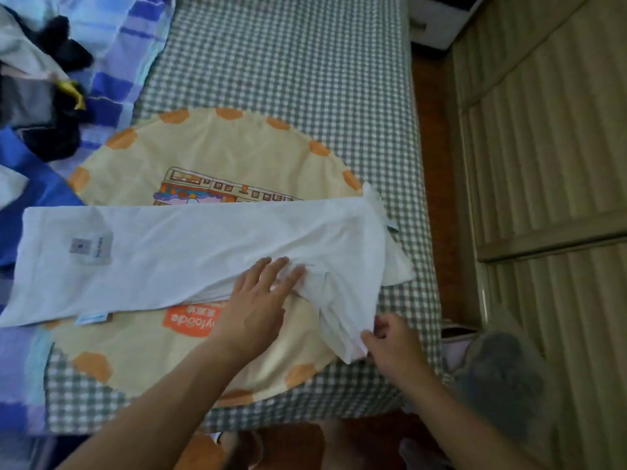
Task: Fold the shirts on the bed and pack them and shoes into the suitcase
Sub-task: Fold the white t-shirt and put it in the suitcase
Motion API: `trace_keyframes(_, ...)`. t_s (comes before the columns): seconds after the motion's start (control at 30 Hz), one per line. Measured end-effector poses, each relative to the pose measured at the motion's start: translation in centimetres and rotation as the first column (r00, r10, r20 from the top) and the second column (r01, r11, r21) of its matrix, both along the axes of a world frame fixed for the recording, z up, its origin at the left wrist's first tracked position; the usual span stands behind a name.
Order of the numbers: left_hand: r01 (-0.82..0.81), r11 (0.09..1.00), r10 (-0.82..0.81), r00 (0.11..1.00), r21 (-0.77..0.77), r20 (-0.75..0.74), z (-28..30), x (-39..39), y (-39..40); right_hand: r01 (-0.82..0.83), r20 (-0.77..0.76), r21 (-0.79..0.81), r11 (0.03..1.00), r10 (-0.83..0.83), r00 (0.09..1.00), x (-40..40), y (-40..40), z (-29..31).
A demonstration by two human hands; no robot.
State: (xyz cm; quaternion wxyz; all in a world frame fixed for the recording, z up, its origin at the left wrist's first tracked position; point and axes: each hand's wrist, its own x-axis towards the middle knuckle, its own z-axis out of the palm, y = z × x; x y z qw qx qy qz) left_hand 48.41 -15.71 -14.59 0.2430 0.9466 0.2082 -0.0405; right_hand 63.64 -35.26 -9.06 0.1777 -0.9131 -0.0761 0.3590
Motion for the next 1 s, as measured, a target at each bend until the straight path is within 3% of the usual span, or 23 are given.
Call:
trace_keyframes(0.17,0.02,0.993,-0.021,1.0,0.114,0.006,-1.7,2.8,-0.9,0.026,0.2,0.144,0.989,-0.055,0.978,8.6,3.5,-0.5)
trace_keyframes(0.3,-0.012,0.985,0.005,0.999,0.173,0.041,-0.9,3.5,-2.2,0.035,0.136,0.229,0.973,-0.067,0.988,13.6,7.6,-2.4)
trace_keyframes(0.5,0.072,0.996,-0.07,0.997,-0.047,0.033,1.7,1.1,-3.0,0.067,0.063,0.241,0.968,-0.084,0.994,16.6,8.1,-4.1)
trace_keyframes(0.63,0.158,0.986,-0.161,0.984,-0.052,-0.07,2.8,0.5,-2.6,0.186,0.015,0.294,0.938,-0.199,0.98,18.1,7.8,-4.6)
trace_keyframes(0.8,-0.027,0.995,0.042,0.987,-0.095,0.157,2.5,7.0,-3.5,0.032,-0.098,0.349,0.936,0.003,0.995,20.4,11.3,-4.5)
trace_keyframes(0.9,-0.01,0.997,0.01,1.0,-0.079,0.0,0.3,10.3,-5.3,-0.092,-0.145,0.271,0.958,0.135,0.98,21.5,12.5,-4.5)
trace_keyframes(1.0,0.125,0.991,-0.12,0.984,0.037,-0.13,-2.5,9.7,-7.3,0.045,-0.187,0.344,0.938,0.021,0.982,23.1,12.3,-4.3)
